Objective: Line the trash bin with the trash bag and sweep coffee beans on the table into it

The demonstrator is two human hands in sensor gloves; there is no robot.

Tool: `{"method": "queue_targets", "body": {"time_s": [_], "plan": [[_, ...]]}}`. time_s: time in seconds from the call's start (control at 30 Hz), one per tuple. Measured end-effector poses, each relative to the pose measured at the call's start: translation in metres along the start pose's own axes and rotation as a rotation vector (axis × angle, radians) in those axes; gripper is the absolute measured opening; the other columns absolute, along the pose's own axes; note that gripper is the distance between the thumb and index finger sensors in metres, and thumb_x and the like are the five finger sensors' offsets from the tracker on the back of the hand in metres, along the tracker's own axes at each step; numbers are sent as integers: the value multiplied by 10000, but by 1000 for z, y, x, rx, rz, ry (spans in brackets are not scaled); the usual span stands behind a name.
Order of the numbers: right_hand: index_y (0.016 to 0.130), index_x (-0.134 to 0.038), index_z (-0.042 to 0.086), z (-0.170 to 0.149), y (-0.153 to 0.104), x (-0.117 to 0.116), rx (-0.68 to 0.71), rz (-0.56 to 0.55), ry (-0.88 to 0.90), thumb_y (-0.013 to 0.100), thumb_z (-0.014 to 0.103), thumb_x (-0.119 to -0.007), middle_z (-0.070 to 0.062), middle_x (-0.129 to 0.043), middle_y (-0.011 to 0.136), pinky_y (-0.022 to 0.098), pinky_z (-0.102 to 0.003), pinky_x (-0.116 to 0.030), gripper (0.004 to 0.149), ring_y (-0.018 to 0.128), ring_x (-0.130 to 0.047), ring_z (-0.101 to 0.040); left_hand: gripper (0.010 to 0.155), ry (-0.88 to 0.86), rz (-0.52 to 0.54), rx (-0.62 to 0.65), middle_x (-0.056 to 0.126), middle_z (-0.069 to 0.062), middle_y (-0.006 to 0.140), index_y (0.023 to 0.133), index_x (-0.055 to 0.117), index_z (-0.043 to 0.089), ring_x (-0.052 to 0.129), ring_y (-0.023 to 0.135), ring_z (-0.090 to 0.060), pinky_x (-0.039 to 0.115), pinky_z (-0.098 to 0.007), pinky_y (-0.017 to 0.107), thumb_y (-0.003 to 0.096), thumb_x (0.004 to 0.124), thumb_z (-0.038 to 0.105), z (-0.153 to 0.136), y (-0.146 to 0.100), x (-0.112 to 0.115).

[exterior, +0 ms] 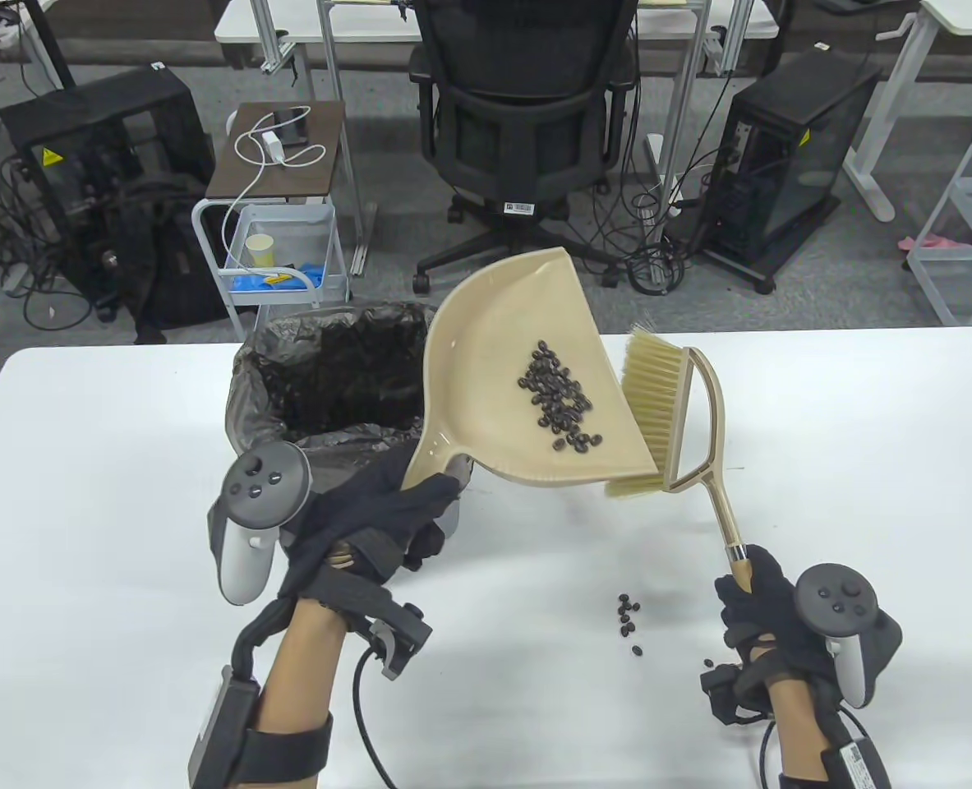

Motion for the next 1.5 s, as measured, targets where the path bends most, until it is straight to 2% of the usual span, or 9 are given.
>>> {"method": "queue_targets", "body": {"time_s": [0.3,0.4,0.53,0.77,1.07,1.5], "plan": [[961,-592,84,1,-1,3,6,22,69,399,319,-819,-79,-898,711,335,-450,-827,650,334,-993,-189,724,8,321,-104,854,-172,851,1093,529,7,1017,408,-64,883,-357,324,574,826,415,-16,-9,-61],[961,-591,84,1,-2,6,7,16,89,400,319,-818,-79,-896,712,337,-450,-825,649,334,-993,-189,720,166,433,-153,852,-168,856,1096,529,21,1015,410,-69,878,-363,332,571,832,410,-20,-12,-77],[963,-588,83,0,-2,7,5,19,100,402,318,-818,-79,-895,713,337,-451,-825,650,336,-992,-189,717,307,504,-200,857,-167,848,1091,541,24,1008,390,-77,873,-364,317,562,841,405,-26,-14,-86],[962,-590,83,1,-2,7,4,18,94,401,316,-819,-81,-895,712,336,-453,-822,649,335,-991,-193,709,450,553,-208,852,-156,864,1096,546,57,1001,416,-93,861,-385,352,553,853,394,-35,-17,-84],[962,-590,83,1,-3,8,3,16,92,401,316,-819,-79,-895,713,334,-454,-822,650,336,-990,-193,689,632,598,-160,837,-116,906,1102,565,145,988,505,-114,841,-419,434,534,883,372,-23,-19,-71],[963,-589,84,0,-3,9,-2,13,94,399,316,-821,-81,-895,713,338,-454,-820,651,336,-989,-195,676,901,717,44,807,-76,947,1105,550,197,962,567,-116,816,-432,485,541,881,366,12,-34,-35]]}}
Point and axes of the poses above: the tracker on the back of each hand, its own z axis roughly to the thumb side, its own y axis roughly from the wrist to the fingertips, x = y × z, the point moved 1 cm from there along y, roughly from the wrist to the fingertips
